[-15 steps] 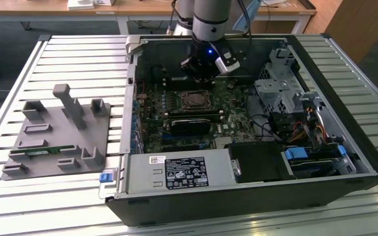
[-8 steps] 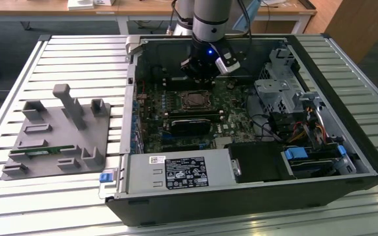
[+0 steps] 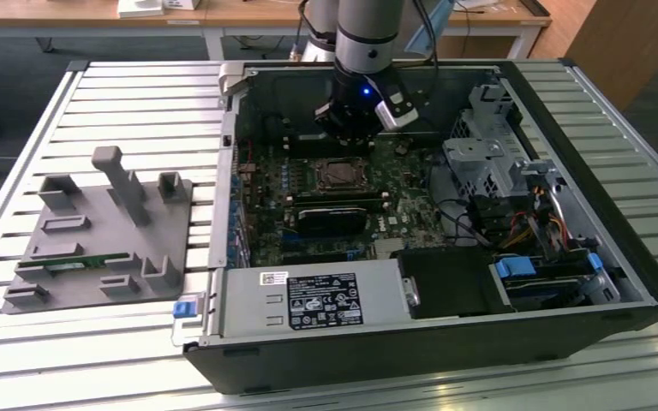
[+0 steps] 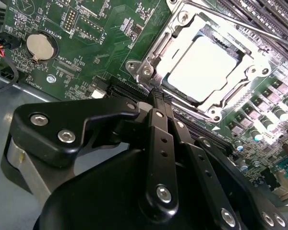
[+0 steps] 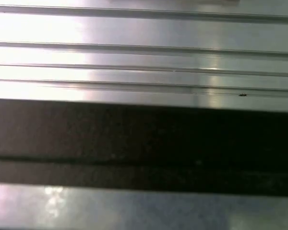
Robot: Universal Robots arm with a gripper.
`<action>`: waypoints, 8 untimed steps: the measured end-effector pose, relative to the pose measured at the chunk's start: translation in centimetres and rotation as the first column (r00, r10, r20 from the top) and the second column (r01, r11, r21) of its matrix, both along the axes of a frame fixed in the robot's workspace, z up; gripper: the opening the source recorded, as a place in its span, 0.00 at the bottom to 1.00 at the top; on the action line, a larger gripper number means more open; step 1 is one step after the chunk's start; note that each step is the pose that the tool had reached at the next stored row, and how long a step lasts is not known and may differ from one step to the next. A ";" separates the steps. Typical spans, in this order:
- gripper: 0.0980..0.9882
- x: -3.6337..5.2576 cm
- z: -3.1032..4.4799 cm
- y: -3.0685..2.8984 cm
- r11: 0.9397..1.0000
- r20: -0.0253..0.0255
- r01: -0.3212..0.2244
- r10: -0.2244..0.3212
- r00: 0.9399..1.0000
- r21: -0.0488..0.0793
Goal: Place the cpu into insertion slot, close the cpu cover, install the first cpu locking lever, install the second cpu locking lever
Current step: 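Install the second cpu locking lever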
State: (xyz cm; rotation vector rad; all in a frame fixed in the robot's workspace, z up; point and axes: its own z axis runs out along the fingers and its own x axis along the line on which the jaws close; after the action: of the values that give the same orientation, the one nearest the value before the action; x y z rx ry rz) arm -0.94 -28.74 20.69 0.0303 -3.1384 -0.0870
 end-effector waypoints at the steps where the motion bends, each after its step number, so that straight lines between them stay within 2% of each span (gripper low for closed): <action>1: 0.01 0.00 0.00 -0.02 1.000 0.000 0.000 0.000 1.000 0.000; 8: 0.01 0.00 0.00 -0.19 1.000 0.000 0.000 0.000 1.000 0.000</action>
State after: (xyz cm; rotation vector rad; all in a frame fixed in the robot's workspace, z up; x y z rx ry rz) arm -0.94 -28.93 20.69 0.0303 -3.1384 -0.0869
